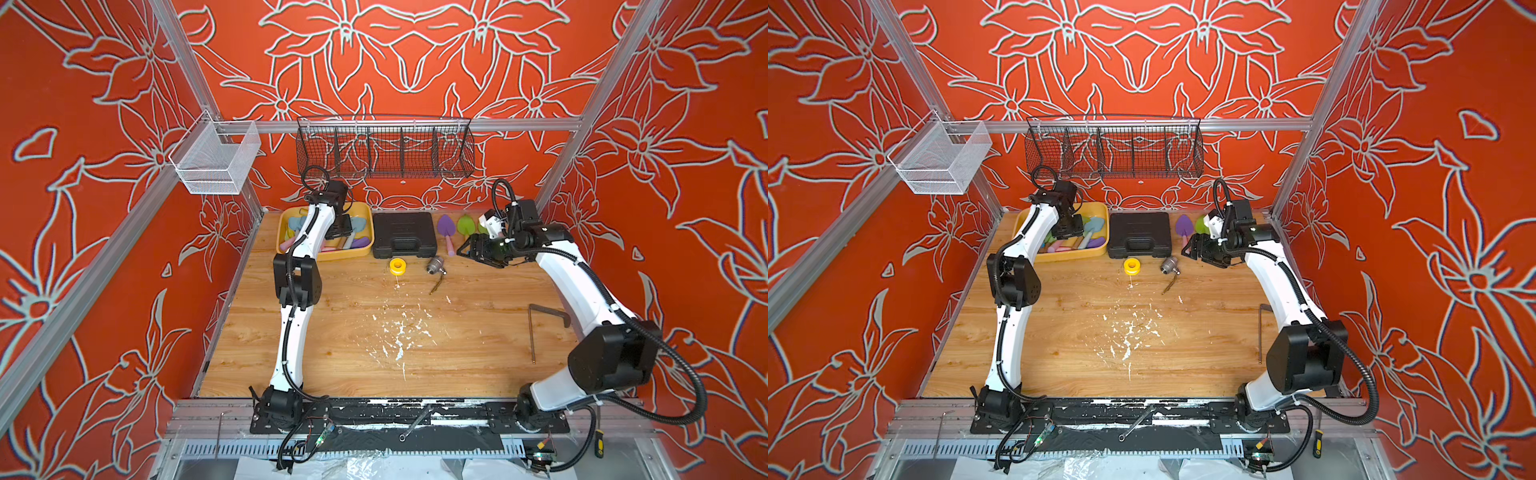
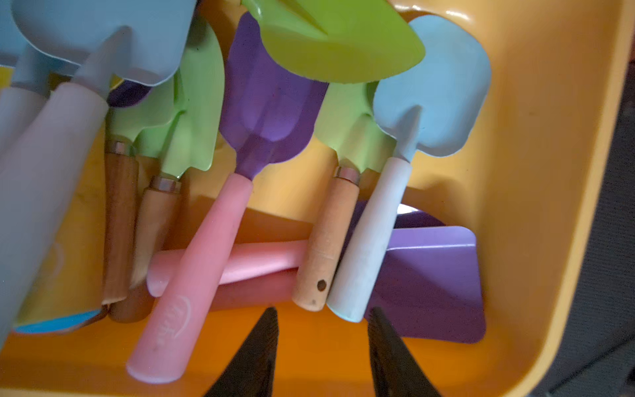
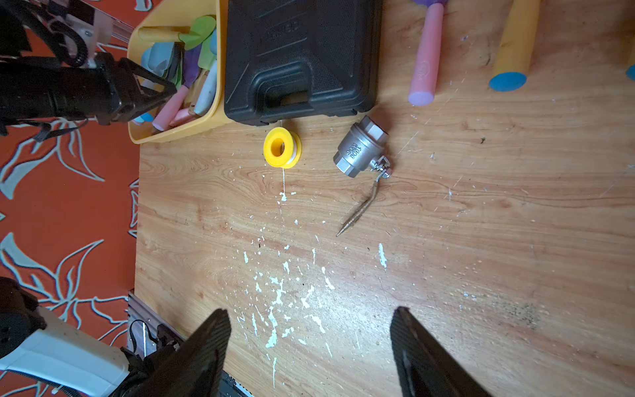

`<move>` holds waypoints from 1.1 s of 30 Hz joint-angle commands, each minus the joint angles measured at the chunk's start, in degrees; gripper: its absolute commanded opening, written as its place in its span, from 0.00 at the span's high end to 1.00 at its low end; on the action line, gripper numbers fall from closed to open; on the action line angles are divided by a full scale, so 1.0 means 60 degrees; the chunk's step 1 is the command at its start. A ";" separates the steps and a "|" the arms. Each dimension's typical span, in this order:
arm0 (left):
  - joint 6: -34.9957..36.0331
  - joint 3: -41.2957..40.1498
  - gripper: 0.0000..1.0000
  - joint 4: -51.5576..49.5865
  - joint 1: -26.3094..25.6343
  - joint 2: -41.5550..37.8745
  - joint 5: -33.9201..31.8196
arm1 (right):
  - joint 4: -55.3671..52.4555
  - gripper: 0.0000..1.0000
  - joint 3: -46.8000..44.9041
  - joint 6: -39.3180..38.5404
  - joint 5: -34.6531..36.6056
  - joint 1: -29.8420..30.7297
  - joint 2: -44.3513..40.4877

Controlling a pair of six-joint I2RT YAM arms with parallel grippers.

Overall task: Take the shovel out of the storage box
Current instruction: Pick up the shovel from the storage box.

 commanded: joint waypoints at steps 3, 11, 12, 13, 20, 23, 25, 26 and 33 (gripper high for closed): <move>0.0337 0.0000 0.58 0.0073 0.0059 0.0474 0.0375 | 0.0062 0.24 -0.0104 0.0193 0.0075 0.0146 -0.0295; 0.0393 -0.0140 0.61 -0.0042 0.0101 0.0976 0.0529 | 0.0008 0.24 -0.0147 0.0322 0.0164 0.0299 -0.0333; 0.0347 -0.0153 0.62 -0.0102 0.0110 0.1023 0.0482 | 0.0000 0.24 -0.0168 0.0338 0.0192 0.0326 -0.0335; 0.0336 -0.0168 0.63 -0.0149 0.0117 0.1077 0.0409 | 0.0000 0.24 -0.0186 0.0367 0.0208 0.0353 -0.0338; 0.0358 -0.0439 0.67 -0.0192 0.0147 0.1121 0.0355 | 0.0052 0.24 -0.0317 0.0493 0.0308 0.0441 -0.0430; 0.0381 -0.0553 0.71 -0.0065 0.0158 0.1000 0.0419 | 0.0097 0.25 -0.0318 0.0587 0.0333 0.0458 -0.0455; 0.0399 -0.0511 0.78 -0.0045 0.0158 0.0890 0.0433 | 0.0117 0.25 -0.0318 0.0646 0.0393 0.0457 -0.0468; 0.0390 -0.0516 0.81 -0.0019 0.0166 0.0792 0.0439 | 0.0135 0.25 -0.0327 0.0673 0.0413 0.0455 -0.0489; 0.0224 -0.0688 0.97 -0.0235 0.0176 -0.0373 0.0802 | 0.0186 0.25 -0.0411 0.0802 0.0547 0.0473 -0.0507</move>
